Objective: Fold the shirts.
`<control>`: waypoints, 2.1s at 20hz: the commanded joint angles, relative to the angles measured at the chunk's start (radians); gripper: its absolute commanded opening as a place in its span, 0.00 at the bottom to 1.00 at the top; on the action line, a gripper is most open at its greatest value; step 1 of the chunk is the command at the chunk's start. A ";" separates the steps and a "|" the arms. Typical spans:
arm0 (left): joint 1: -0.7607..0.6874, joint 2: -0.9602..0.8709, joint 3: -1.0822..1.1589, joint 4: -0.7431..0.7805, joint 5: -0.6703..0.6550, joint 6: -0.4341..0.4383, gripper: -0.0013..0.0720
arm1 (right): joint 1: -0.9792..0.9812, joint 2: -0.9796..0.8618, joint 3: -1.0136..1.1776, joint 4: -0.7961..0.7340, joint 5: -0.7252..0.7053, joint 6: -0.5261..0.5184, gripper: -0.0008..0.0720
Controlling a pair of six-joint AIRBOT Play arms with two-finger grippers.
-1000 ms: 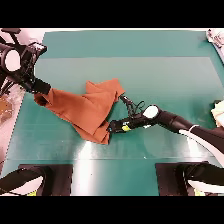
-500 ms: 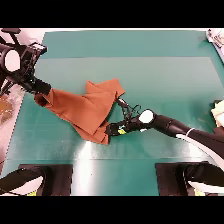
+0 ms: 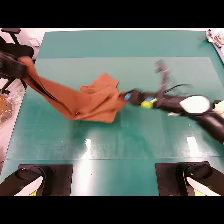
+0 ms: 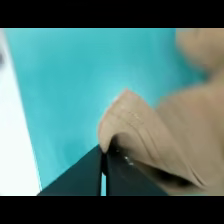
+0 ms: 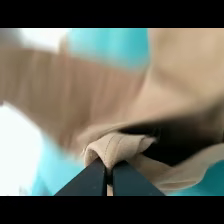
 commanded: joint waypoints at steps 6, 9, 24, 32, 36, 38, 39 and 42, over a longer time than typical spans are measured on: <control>0.001 0.153 0.296 -0.028 0.036 -0.139 0.04 | -0.636 0.340 0.356 -0.002 0.342 -0.018 0.04; 0.001 0.160 0.323 -0.129 0.037 -0.150 0.04 | -0.830 0.352 0.489 0.003 0.479 -0.022 0.04; 0.001 0.154 -0.095 -0.153 0.092 -0.112 0.04 | -0.605 -0.011 0.703 -0.335 0.738 -0.079 0.04; 0.001 0.143 -0.701 0.092 0.871 -0.198 0.04 | -0.414 -0.405 0.703 -0.581 0.493 -0.086 0.04; 0.001 -0.017 -0.753 0.165 0.969 -0.198 0.04 | -0.471 -0.565 0.703 -0.578 0.428 -0.086 0.04; 0.001 -0.120 -0.753 0.165 0.968 -0.199 0.04 | -0.498 -0.629 0.703 -0.576 0.425 -0.085 0.04; 0.001 -0.163 -0.753 0.165 0.966 -0.199 0.04 | -0.515 -0.657 0.703 -0.568 0.425 -0.085 0.04; 0.001 -0.225 -0.747 0.162 0.892 -0.203 0.29 | -0.546 -0.701 0.703 -0.546 0.425 -0.085 0.07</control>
